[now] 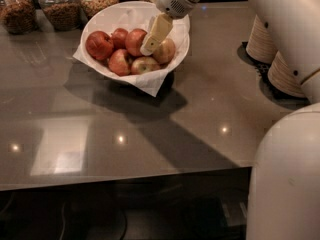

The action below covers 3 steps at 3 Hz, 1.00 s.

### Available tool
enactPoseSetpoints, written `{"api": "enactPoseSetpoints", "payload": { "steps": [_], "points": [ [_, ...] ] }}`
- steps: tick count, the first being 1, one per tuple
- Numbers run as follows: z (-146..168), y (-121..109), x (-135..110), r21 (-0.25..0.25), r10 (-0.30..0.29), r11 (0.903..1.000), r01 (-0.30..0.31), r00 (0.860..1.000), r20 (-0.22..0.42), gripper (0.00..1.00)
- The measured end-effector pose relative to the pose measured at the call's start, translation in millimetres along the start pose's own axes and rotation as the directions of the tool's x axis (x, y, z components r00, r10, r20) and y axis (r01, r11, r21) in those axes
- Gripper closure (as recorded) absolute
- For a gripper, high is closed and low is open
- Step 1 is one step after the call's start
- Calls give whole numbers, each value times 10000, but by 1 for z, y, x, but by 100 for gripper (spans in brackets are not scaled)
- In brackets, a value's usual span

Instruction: Pick apple from white bowl

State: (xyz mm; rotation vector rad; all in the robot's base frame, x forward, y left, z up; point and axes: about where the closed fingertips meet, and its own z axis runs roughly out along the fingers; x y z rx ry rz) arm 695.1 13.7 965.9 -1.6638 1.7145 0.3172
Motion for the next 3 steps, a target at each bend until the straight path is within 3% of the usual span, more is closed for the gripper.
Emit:
{"api": "enactPoseSetpoints", "payload": {
  "steps": [3],
  "points": [
    [47, 8, 7, -976, 290, 9948, -287, 9996, 17, 0]
  ]
}}
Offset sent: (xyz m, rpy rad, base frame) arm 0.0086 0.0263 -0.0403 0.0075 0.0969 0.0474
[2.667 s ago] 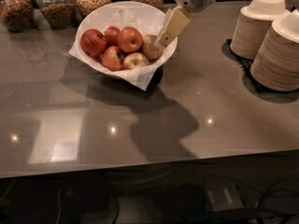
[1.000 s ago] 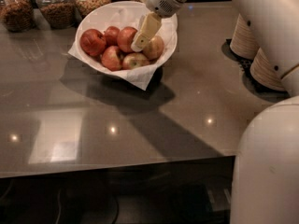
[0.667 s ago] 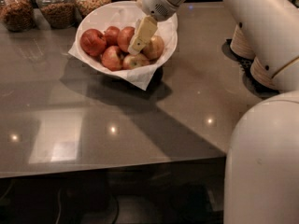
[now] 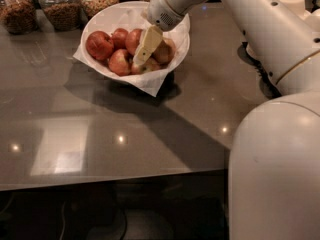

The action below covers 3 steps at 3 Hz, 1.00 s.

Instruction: Pick apple from white bowl

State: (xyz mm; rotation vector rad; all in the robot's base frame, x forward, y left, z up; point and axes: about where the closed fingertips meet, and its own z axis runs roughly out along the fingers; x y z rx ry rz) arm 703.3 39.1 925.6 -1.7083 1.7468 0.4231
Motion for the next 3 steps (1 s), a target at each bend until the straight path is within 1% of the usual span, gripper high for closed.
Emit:
{"api": "enactPoseSetpoints", "payload": {
  "steps": [1, 2, 3],
  "points": [
    [8, -1, 2, -128, 55, 9999, -55, 10000, 0, 0],
    [8, -1, 2, -128, 55, 9999, -55, 10000, 0, 19],
    [7, 0, 1, -121, 42, 9999, -41, 10000, 44, 43]
  ]
}}
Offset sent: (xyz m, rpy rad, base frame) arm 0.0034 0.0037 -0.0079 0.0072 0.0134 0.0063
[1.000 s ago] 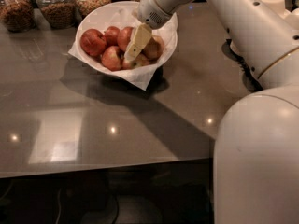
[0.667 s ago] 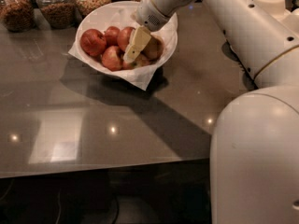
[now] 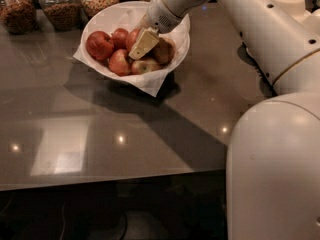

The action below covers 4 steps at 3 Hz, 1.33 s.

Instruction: Pick apple from white bowl

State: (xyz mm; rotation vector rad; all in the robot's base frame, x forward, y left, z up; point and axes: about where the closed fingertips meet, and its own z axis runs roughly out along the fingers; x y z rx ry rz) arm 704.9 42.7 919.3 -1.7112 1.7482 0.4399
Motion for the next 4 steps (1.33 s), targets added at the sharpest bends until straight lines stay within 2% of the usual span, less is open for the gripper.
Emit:
{"api": "enactPoseSetpoints", "payload": {
  "steps": [2, 3, 4],
  "points": [
    [-14, 4, -4, 164, -102, 9998, 98, 9997, 239, 89],
    [-28, 7, -12, 339, -305, 9990, 292, 9988, 390, 100],
    [-53, 13, -22, 695, -718, 9952, 691, 9967, 373, 100]
  ]
}}
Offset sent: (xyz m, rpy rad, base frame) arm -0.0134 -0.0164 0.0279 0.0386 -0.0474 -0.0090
